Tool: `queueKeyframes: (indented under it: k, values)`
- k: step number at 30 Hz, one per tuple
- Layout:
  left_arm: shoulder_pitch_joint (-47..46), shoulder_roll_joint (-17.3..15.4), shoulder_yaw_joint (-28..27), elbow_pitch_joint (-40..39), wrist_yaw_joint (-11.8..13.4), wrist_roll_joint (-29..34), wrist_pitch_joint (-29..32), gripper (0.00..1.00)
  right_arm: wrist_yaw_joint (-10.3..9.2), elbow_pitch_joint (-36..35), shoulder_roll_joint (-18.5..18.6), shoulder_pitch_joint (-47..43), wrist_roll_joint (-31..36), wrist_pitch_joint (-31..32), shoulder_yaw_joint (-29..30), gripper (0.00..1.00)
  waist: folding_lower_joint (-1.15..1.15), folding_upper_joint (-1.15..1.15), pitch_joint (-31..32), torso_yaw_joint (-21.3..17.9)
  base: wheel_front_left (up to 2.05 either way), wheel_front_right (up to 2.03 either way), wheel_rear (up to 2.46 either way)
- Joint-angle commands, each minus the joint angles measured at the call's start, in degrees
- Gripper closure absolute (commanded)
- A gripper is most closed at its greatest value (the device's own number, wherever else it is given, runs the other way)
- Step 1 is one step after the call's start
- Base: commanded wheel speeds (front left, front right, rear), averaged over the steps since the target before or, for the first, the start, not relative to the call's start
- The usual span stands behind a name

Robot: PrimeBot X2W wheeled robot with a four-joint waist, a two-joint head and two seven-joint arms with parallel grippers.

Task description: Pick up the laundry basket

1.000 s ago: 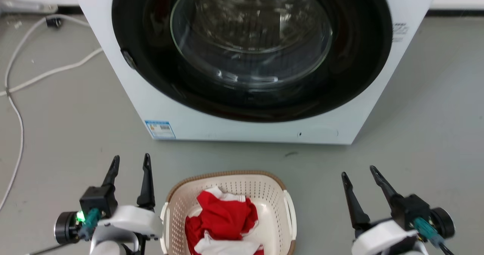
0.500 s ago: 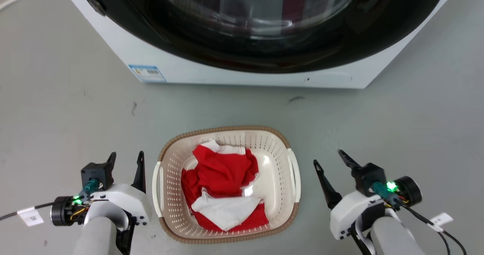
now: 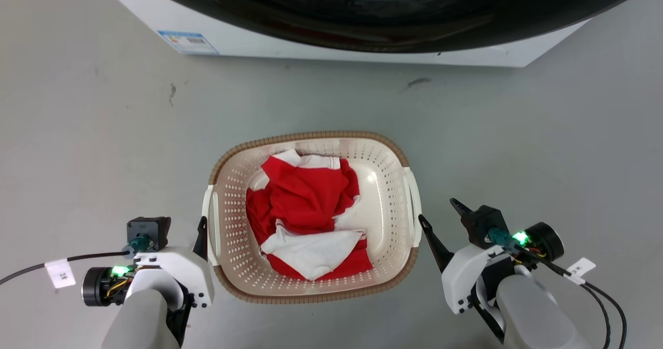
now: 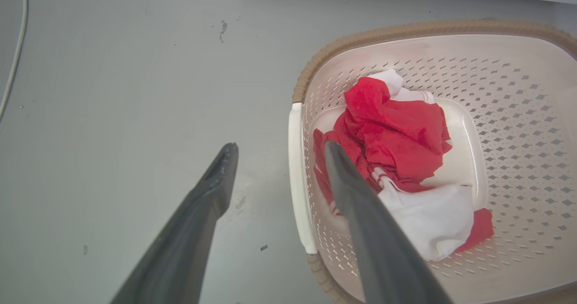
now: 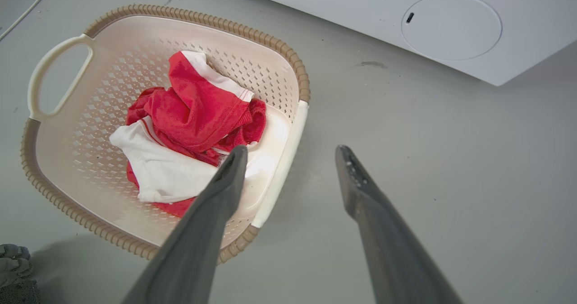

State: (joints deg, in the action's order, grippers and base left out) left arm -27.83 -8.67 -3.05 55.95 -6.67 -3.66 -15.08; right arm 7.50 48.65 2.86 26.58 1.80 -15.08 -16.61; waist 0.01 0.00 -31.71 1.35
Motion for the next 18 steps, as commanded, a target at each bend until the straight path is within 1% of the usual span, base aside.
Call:
queueKeyframes:
  k: [1, 9, 18]
  values:
    - [-1.41, 0.05, 0.48, 1.19, -0.20, 0.45, -0.14, 0.00, -0.02, 1.13, 0.03, 1.80, -0.73, -0.13, -0.43, 0.00, -0.01, 0.00, -2.03, 0.44, 0.00, 0.00, 0.00]
    - [-5.10, 0.88, 1.97, 5.41, -0.41, 0.19, -0.14, 0.00, -0.02, 5.16, 0.03, 5.74, -1.17, -0.14, -1.83, 0.00, -0.01, 0.00, -6.62, 1.02, 0.00, 0.00, 0.00]
    - [-9.28, 1.53, 3.76, 8.00, -0.58, 0.06, -0.15, 0.00, -0.02, 9.42, 0.03, 9.75, -1.35, -0.13, -3.73, 0.00, -0.01, 0.00, -10.94, 1.94, 0.00, 0.00, 0.00]
